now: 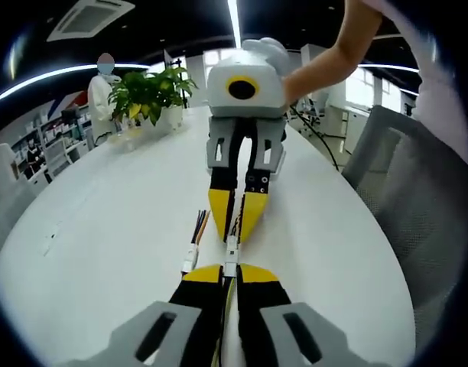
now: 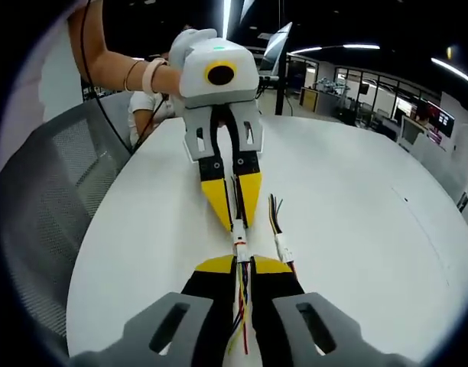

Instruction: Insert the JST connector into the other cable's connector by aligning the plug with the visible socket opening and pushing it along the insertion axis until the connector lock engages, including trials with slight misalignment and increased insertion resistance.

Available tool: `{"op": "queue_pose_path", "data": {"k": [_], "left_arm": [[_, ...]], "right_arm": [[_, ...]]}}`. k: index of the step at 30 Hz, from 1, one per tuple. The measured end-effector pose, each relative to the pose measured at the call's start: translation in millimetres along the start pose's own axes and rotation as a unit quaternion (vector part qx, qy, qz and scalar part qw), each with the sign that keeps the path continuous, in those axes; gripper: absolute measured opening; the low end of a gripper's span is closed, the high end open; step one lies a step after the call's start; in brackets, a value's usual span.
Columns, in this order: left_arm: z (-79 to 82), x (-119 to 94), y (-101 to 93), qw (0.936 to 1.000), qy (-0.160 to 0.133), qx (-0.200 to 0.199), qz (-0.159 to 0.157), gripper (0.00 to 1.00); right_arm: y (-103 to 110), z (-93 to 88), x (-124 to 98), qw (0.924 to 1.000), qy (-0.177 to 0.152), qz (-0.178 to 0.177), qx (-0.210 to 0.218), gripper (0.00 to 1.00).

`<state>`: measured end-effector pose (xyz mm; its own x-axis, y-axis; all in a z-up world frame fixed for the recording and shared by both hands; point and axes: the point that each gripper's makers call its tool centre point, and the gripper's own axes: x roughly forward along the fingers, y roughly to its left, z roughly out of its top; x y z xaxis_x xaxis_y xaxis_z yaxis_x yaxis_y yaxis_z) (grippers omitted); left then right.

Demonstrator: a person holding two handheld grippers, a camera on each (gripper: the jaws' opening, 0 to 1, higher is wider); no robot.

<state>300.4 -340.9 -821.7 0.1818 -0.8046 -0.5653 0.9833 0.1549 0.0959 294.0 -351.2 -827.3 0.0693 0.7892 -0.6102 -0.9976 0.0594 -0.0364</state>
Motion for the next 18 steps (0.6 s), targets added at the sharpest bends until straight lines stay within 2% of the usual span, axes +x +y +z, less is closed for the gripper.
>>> {"op": "queue_pose_path", "data": {"k": [11,18], "left_arm": [[-3.3,1.4,2.1,1.0,0.006,-0.005,-0.001,0.0],[1.7,3.3,1.2,1.0,0.002,0.001,-0.002,0.0]], "right_arm": [[1.0,0.9,2.0,1.0,0.003,0.005,-0.002,0.03],[-0.2,3.7,3.3,0.9999,-0.001,0.008,-0.006,0.03]]}}
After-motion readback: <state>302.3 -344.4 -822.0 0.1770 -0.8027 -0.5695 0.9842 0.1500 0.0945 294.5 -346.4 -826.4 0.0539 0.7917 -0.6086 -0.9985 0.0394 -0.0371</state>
